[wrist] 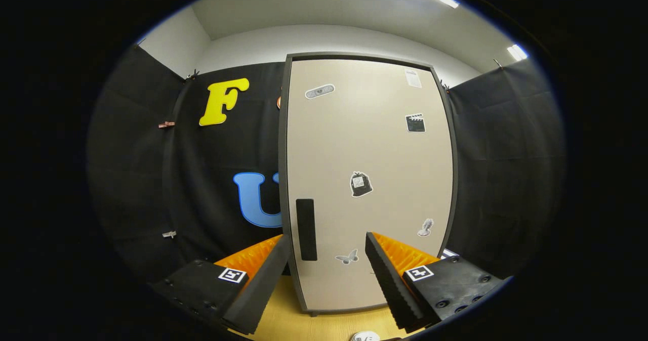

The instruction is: Open the shoe cabinet door, grab the shoes and put them into the shoe cabinet, then close the shoe cabinet door.

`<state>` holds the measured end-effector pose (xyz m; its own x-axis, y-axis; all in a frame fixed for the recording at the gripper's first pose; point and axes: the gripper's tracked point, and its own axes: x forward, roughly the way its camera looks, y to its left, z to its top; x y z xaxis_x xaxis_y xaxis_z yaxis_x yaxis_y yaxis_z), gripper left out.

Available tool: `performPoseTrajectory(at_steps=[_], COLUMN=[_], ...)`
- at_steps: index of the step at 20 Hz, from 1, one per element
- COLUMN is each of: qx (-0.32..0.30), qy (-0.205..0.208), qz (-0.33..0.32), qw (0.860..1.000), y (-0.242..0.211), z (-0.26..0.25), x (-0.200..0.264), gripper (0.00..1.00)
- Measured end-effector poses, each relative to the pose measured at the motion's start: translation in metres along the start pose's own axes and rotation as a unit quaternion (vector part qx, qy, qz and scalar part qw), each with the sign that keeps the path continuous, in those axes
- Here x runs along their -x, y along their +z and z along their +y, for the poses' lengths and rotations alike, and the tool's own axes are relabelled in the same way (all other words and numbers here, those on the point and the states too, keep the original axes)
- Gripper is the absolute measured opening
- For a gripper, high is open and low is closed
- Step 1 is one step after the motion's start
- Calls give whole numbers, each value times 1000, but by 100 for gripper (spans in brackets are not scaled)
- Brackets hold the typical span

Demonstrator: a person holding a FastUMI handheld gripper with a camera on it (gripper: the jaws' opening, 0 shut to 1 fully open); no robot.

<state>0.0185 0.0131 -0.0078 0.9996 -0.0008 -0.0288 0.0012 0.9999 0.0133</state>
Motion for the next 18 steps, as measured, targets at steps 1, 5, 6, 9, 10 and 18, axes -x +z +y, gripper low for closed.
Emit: performPoseTrajectory(at_steps=[1,5,6,9,10,18], qx=[-2,-6,-7,-8,-8,-16], qy=[-1,-3,-6,-13,-15,-25], qz=[0,7,11,17,18,28], qw=[1000,1000,1000,1000,1000,999], y=[-1,-13,-18,-30,-33,-56], z=[2,12,14,19,20,21], x=[-4,-27,-34,-56,-63,-117], gripper=[98,98,97,97,97,94])
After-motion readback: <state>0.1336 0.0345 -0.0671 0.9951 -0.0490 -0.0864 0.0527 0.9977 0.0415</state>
